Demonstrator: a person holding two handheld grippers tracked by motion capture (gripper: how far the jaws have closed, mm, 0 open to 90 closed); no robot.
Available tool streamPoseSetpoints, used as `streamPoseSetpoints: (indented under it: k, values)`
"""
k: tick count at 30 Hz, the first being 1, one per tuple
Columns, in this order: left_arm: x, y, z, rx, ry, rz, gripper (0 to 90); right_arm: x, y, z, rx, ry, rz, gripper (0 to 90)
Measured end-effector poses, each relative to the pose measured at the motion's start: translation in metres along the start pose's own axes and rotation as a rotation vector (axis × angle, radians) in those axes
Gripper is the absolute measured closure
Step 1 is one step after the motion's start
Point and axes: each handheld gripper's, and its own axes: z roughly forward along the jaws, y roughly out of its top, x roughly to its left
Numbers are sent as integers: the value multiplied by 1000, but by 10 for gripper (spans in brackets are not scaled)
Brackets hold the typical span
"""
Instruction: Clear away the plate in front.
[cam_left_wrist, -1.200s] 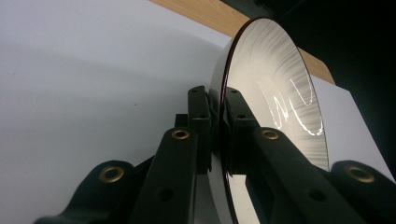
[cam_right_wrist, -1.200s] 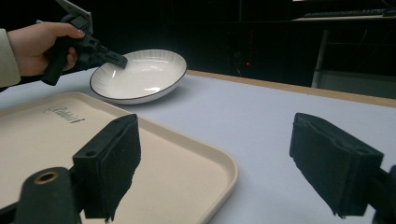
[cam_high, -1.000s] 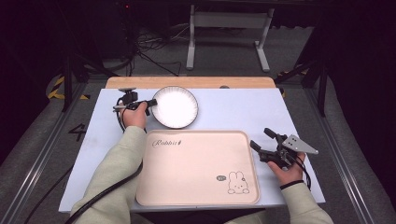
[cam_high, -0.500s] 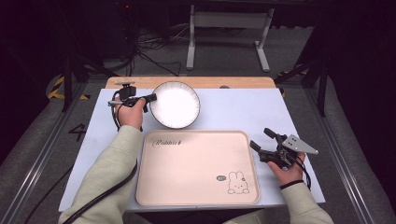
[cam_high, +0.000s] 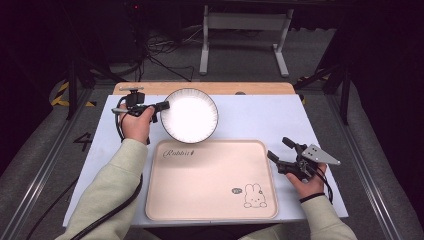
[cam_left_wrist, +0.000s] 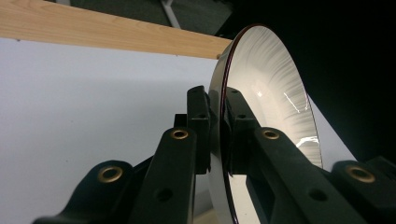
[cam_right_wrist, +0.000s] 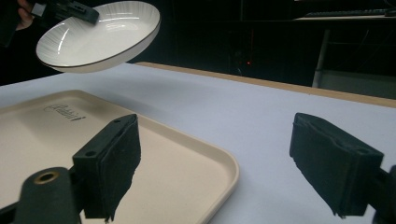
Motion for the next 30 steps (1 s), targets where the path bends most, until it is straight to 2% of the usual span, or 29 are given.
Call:
streamPoseSetpoints:
  k: [10,12,17,26,30]
  values:
    - [-22,-8,-10,55,-71,67,837,0,0,0,1,1,1,165]
    - [-24,-9,-10,60,-74,71,837,0,0,0,1,0,1,165]
    - [-33,-15,-12,93,-87,111,837,0,0,0,0,0,-1,164]
    - [-43,-24,-11,155,-145,137,837,0,0,0,0,0,-2,164]
    - [-50,-28,-10,184,-158,148,836,0,0,0,0,1,0,164]
